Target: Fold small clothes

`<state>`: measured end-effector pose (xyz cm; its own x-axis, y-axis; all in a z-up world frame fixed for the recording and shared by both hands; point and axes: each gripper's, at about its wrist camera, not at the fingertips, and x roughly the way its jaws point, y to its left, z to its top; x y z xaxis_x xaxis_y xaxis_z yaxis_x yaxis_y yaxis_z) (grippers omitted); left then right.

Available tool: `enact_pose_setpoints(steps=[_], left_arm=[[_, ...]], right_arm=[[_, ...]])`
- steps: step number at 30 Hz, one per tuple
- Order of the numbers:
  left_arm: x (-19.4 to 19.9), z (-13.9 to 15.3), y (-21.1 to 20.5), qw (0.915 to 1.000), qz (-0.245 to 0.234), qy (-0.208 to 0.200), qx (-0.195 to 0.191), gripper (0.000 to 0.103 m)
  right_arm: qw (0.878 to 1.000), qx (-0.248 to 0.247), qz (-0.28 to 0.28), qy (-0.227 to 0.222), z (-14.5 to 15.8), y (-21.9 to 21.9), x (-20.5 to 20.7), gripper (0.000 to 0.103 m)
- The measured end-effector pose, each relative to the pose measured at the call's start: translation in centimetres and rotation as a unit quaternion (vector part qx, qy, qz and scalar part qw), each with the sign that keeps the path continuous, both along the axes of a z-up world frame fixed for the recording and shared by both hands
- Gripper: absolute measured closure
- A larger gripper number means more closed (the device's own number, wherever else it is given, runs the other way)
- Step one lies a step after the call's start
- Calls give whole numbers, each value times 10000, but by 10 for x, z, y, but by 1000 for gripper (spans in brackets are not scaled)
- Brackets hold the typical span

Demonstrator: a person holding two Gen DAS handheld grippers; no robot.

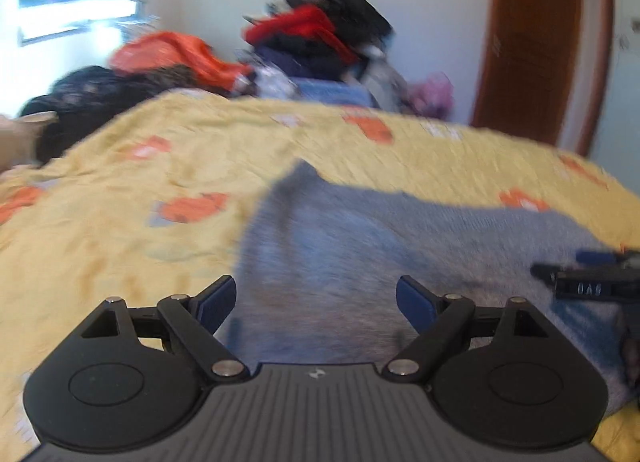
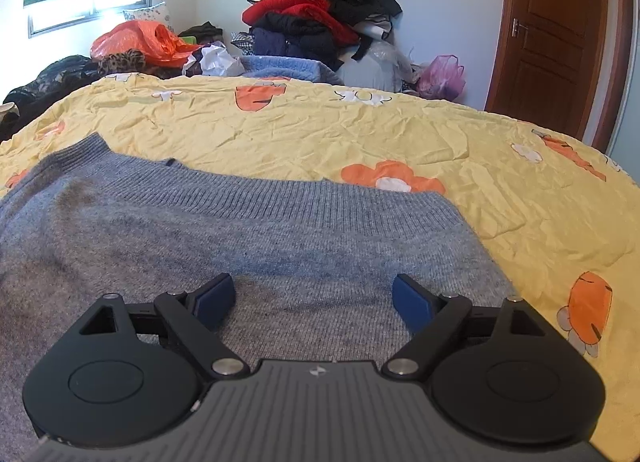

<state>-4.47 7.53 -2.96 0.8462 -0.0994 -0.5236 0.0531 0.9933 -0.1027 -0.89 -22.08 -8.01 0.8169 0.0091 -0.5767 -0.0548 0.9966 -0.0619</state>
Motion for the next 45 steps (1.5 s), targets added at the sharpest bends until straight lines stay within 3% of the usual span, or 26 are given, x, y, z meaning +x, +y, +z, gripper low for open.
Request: enact_pose_setpoints(steps=[3,5,8,11,14,19,21,23,27,30,31,34,36,39,42,45], left_arm=[[-31,6,35,9966,494,56,-658,15],[-50,2,56,9888,850,277,-1193,15],[-68,-9,84,9666,1268,675,-2124,15],[-68,-16,97,9457,1341,825,-2844,15],[-56,-29,99,9133,1251,1122,-3709,15],[-38,-44,90,8863,1359,1296,-4234,16],[-33,-46,89,8811,1403,1262,-4336,19],[-28,-47,87,8817,1369,1282,-4328,34],[-19,-50,80,8900,1349,1353,-4140,53],[-15,-52,77,9010,1396,1376,-3871,78],[-15,-52,76,9067,1446,1396,-3708,92],[-18,-49,75,9168,1425,1263,-3511,96],[-22,-37,68,9339,1209,1038,-3201,97],[-27,-18,51,9524,728,714,-2874,97],[-29,-1,21,9694,62,455,-2412,97],[-30,6,-7,9800,-467,312,-1908,97]], right_arm=[[10000,25,-8,-18,0,0,-1,15],[10000,43,-7,-25,0,-1,-1,15],[10000,71,4,-29,0,-2,-1,14],[9999,111,24,-34,0,-2,-2,13],[9998,176,65,-30,0,-4,-3,11],[9996,263,97,-38,1,-6,-5,9],[9995,289,112,-35,1,-6,-5,8],[9994,307,132,-32,1,-6,-5,7],[9993,322,167,-12,1,-7,-4,5],[9994,301,170,-5,1,-6,-4,5],[9995,283,168,-2,0,-5,-4,5],[9996,185,186,34,3,-2,-4,5],[9993,220,265,109,14,3,-2,8],[9939,879,629,214,46,14,9,11],[9762,1612,1215,792,76,42,39,9],[9446,2185,1845,1611,86,81,76,8]])
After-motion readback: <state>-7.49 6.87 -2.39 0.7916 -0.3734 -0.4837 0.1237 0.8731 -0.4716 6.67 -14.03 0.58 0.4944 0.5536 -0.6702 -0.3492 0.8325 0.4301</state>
